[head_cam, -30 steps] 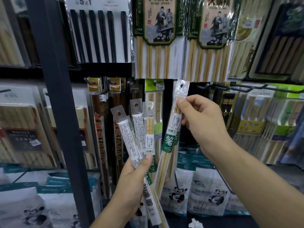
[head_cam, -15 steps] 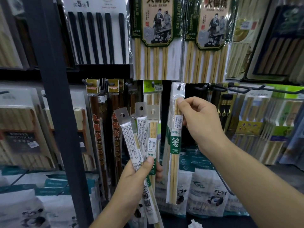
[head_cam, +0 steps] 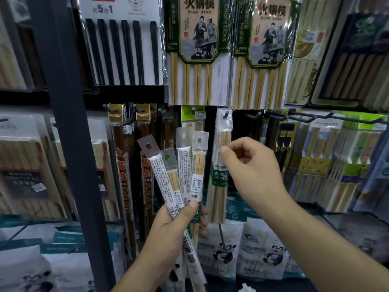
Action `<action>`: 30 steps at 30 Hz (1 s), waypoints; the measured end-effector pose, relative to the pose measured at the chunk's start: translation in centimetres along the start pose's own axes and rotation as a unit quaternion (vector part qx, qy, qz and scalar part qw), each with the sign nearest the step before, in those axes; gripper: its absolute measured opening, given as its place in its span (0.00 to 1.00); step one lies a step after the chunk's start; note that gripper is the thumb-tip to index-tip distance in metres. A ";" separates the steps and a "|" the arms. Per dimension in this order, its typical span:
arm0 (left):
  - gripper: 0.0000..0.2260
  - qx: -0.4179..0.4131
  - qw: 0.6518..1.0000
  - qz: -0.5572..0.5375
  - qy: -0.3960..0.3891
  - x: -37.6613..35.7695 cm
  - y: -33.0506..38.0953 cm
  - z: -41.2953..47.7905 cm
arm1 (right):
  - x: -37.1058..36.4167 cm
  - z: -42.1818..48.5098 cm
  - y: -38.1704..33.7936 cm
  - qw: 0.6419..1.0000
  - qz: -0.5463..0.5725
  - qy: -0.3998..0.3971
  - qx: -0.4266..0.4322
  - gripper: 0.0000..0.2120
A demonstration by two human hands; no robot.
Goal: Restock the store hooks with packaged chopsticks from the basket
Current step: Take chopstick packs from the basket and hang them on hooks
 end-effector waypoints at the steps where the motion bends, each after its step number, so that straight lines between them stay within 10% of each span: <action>1: 0.07 -0.003 1.000 -0.001 -0.006 -0.2 0.1 0.0 | -0.5 -0.3 -0.2 1.000 0.004 -0.023 -0.003 0.06; 8: 0.16 -0.001 1.000 -0.006 -0.019 -0.9 0.1 -0.1 | -2.1 -1.6 -0.8 0.994 0.039 -0.099 -0.034 0.08; 30: 0.12 -0.027 0.999 0.034 -0.031 0.5 0.5 0.6 | -0.7 2.4 -0.7 0.994 0.085 0.023 -0.064 0.15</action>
Point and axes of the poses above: each hand's wrist, its own z-axis towards the middle knuckle, its own x-axis out of the back of the hand, y = z × x, the point moved 5 cm from there along z, towards the middle knuckle, and after that the axes turned 5 degrees about y, right-handed, at the moved point
